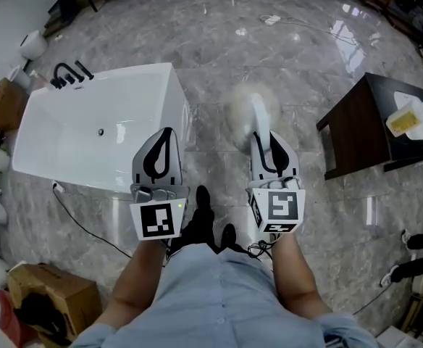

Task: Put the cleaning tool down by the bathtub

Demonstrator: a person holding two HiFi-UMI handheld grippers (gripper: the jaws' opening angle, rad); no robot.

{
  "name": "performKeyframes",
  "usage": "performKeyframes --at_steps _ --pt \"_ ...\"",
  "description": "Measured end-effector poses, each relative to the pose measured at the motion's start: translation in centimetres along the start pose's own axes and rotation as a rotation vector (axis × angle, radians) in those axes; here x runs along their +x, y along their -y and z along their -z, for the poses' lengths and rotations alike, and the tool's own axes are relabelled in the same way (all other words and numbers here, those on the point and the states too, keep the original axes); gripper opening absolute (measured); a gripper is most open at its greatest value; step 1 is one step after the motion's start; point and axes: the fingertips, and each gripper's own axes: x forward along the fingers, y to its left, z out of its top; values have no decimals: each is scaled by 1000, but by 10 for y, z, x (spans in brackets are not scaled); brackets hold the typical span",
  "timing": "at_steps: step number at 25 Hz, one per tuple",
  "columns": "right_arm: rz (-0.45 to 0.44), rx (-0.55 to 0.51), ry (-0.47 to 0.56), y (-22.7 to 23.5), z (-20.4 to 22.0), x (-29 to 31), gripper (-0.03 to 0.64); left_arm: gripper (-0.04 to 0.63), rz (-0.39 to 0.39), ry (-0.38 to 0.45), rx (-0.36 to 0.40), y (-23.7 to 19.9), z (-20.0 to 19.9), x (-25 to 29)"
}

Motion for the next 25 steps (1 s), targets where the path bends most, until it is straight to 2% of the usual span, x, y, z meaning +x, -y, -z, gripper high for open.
performKeyframes --at_steps 12,25 --pt "-16 -25 -47 -24 7 112 103 16 1 7 -45 -71 43 89" --pt "39 -31 -61 -35 -7 234 103 15 72 1 -63 -142 82 192"
